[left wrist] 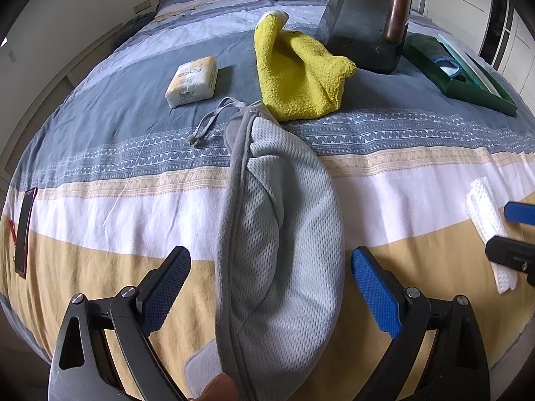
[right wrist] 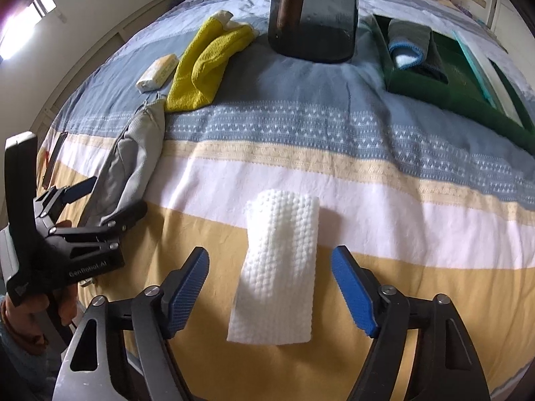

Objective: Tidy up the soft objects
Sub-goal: 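Close the left gripper on the grey eye mask while the right gripper grasps the white cloth, then lift the eye mask and white cloth and carry both toward the green tray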

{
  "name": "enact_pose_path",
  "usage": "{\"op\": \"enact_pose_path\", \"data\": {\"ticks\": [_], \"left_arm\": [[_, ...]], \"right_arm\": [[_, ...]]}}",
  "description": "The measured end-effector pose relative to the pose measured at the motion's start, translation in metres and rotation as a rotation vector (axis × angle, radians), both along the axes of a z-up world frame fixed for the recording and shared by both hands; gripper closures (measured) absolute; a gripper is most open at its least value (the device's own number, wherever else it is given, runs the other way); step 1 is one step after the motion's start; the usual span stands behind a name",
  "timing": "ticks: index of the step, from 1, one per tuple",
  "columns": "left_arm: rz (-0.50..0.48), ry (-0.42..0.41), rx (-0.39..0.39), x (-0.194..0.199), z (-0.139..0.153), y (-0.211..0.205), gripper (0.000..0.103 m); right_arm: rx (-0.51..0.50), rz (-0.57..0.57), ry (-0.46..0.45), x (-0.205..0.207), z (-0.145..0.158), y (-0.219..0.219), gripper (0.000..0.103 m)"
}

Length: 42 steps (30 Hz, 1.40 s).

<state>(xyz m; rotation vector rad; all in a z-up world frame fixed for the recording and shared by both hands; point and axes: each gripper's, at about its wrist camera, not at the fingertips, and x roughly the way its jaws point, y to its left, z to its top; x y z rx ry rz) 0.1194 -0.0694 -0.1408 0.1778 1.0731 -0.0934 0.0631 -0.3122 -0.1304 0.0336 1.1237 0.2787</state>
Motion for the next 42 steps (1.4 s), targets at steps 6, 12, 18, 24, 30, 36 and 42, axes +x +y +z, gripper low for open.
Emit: {"op": "enact_pose_path", "data": {"ticks": [6, 12, 18, 24, 30, 36, 42], "left_arm": [[0.005, 0.002, -0.001, 0.001, -0.001, 0.002, 0.009], [0.009, 0.009, -0.006, 0.003, -0.004, 0.002, 0.009], [0.011, 0.022, -0.014, 0.005, -0.009, 0.002, 0.009], [0.010, 0.023, -0.017, 0.006, -0.011, 0.000, 0.016], [-0.011, 0.032, -0.044, 0.007, -0.010, -0.006, 0.040], [-0.034, 0.022, -0.046, 0.008, -0.007, -0.011, 0.067], [-0.045, 0.011, -0.044, 0.006, -0.001, -0.012, 0.084]], "right_arm": [[-0.005, 0.006, 0.002, 0.001, -0.004, 0.002, 0.031], [-0.008, 0.008, 0.013, 0.004, -0.010, 0.002, 0.048], [0.002, -0.002, 0.029, 0.008, -0.017, -0.001, 0.052], [-0.021, -0.001, 0.019, 0.009, -0.019, -0.003, 0.075], [-0.026, -0.003, 0.007, 0.007, -0.018, -0.009, 0.090], [-0.037, 0.003, -0.012, 0.003, -0.016, -0.010, 0.092], [-0.032, 0.001, -0.030, -0.002, -0.013, -0.014, 0.093]]}}
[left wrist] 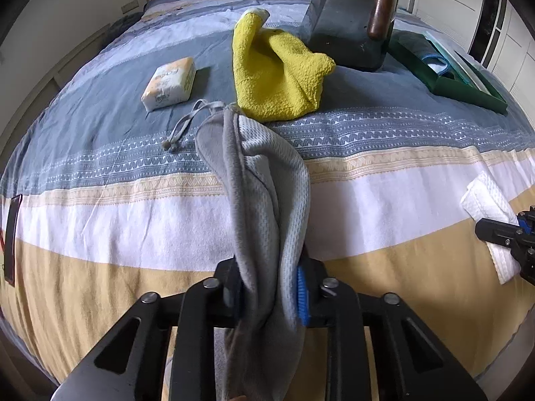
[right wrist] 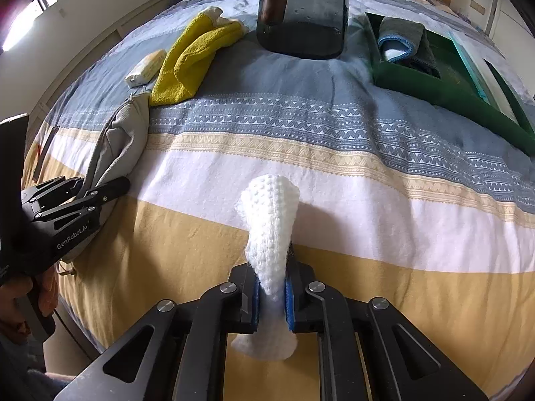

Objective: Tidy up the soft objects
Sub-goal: 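Lift the eye mask and white cloth and carry both toward the green tray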

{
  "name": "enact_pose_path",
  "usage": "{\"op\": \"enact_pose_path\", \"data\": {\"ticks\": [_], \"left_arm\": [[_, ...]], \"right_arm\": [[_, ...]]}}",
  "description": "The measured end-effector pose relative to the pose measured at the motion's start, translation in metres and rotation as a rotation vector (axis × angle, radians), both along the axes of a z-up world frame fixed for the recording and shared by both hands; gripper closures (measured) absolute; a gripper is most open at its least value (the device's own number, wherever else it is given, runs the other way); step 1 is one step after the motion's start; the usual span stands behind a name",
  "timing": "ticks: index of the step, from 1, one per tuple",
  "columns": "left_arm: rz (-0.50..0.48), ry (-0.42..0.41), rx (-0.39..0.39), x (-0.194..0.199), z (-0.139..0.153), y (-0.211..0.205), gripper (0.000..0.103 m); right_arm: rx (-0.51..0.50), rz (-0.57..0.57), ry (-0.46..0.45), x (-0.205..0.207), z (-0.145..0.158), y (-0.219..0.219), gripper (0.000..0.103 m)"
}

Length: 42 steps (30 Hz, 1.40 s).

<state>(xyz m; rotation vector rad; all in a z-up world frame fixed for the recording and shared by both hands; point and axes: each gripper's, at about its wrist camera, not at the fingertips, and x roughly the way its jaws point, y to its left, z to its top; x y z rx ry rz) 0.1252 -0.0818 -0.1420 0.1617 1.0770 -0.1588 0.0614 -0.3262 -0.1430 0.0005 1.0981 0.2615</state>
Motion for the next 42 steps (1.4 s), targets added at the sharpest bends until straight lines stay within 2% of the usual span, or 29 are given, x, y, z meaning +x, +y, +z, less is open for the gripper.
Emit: {"op": "enact_pose_path", "data": {"ticks": [8, 21, 30, 42], "left_arm": [[0.003, -0.025, 0.006, -0.004, 0.015, 0.000, 0.085], [-0.048, -0.102, -0.053, -0.020, 0.070, -0.030, 0.085], [-0.117, -0.143, -0.088, -0.024, 0.104, -0.067, 0.085], [-0.234, -0.192, -0.111, -0.015, 0.137, -0.138, 0.084]], "right_arm": [[0.021, 0.000, -0.037, -0.006, 0.013, -0.011, 0.093], [0.033, -0.027, -0.121, -0.023, 0.055, -0.043, 0.093], [0.027, -0.110, -0.218, -0.039, 0.102, -0.095, 0.093], [0.001, -0.195, -0.333, -0.052, 0.154, -0.152, 0.093]]}}
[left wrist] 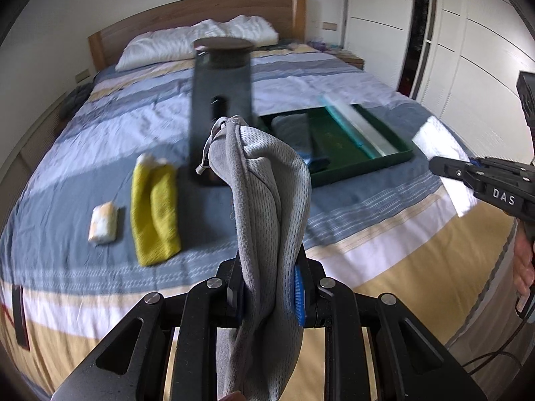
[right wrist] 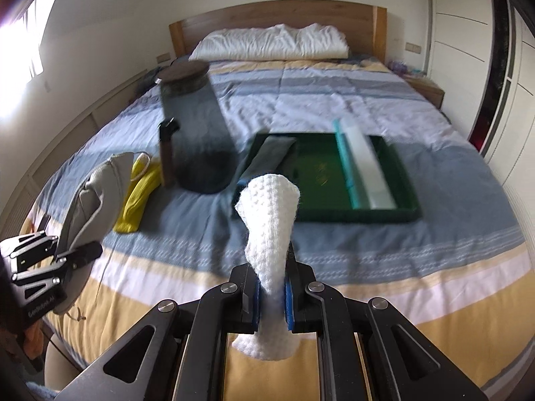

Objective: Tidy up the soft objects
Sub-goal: 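Lift the eye mask and white cloth and carry both toward the green tray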

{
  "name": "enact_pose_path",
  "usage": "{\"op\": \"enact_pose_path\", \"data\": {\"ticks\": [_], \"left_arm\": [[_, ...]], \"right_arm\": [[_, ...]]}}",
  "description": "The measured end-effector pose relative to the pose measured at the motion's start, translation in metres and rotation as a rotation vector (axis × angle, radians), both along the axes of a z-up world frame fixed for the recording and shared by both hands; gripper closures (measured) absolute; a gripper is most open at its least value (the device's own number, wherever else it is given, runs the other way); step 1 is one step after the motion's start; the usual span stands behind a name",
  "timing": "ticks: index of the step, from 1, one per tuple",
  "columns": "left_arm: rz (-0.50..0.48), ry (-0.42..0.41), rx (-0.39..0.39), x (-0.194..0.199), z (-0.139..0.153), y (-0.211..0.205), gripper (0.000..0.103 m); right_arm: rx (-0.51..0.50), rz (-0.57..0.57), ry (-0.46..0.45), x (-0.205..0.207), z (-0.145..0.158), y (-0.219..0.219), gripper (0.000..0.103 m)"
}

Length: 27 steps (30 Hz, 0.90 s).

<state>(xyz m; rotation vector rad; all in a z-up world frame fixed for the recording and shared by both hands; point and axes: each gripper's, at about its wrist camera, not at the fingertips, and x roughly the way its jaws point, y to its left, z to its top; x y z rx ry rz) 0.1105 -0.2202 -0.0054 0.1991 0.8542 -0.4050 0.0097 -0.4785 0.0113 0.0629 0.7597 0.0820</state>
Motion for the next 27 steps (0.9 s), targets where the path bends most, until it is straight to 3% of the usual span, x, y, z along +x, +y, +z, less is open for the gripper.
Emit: {"op": "enact_pose_path", "data": {"ticks": [12, 27], "left_arm": [[-0.083, -0.019, -0.012, 0.024, 0.015, -0.077, 0.084], [-0.051, -0.028, -0.036, 0.078, 0.019, -0.140, 0.084]], "right_arm": [[-0.023, -0.018, -0.059, 0.023, 0.022, -0.037, 0.093], [-0.050, 0.027, -0.075, 0.091, 0.018, -0.066, 0.093]]}}
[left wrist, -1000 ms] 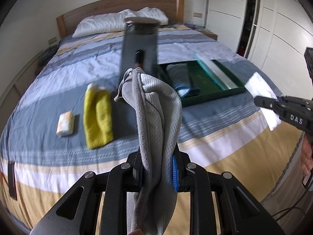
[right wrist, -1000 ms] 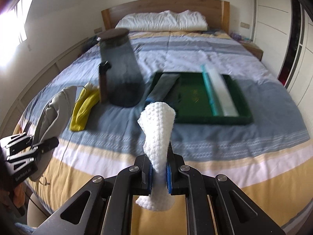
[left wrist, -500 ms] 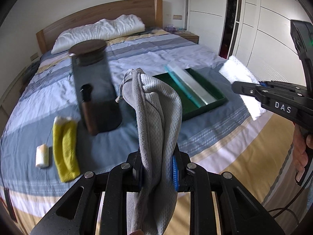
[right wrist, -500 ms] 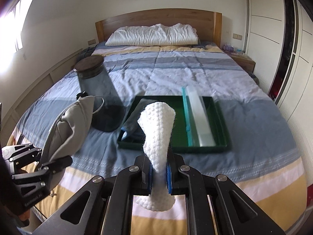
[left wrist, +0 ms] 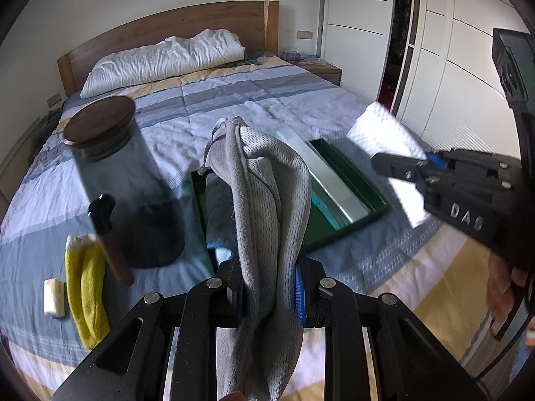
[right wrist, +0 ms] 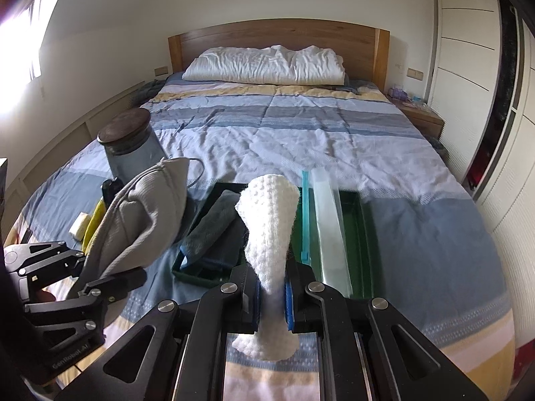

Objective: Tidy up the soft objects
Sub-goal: 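Lift the eye mask and white cloth and carry both toward the green tray, then lower the grey eye mask and white waffle cloth into the green tray with both grippers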

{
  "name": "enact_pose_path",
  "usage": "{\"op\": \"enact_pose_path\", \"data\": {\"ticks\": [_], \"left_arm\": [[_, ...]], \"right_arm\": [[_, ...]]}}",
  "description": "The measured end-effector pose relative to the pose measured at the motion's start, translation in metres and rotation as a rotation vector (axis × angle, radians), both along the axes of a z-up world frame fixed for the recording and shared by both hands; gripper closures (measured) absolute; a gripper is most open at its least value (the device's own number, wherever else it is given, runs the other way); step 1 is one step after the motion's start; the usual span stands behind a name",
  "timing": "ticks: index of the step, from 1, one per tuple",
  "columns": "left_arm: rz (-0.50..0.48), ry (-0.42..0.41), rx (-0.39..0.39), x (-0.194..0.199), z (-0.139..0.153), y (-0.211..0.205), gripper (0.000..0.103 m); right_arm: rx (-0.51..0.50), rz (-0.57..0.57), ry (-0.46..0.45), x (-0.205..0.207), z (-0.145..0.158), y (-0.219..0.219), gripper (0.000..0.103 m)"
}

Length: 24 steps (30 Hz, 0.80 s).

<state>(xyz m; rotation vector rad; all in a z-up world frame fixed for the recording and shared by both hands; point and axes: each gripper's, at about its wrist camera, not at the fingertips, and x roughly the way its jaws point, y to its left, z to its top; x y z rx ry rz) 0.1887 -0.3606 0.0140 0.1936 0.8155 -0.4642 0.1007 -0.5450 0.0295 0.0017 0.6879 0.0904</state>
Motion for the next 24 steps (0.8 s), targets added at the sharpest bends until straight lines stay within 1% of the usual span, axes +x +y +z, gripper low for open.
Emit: {"op": "enact_pose_path", "data": {"ticks": [6, 12, 22, 24], "left_arm": [[0.014, 0.011, -0.005, 0.024, -0.007, -0.014, 0.084], [0.045, 0.037, -0.014, 0.050, -0.022, -0.025, 0.084], [0.079, 0.048, -0.001, 0.071, -0.044, -0.039, 0.084], [0.087, 0.050, -0.001, 0.075, -0.048, -0.041, 0.084]], "right_arm": [[0.025, 0.009, 0.006, 0.038, -0.013, -0.004, 0.093], [0.032, 0.008, 0.025, 0.077, -0.030, -0.005, 0.093], [0.022, -0.026, 0.045, 0.153, -0.056, -0.008, 0.093], [0.021, -0.027, 0.045, 0.162, -0.061, -0.009, 0.093]]}}
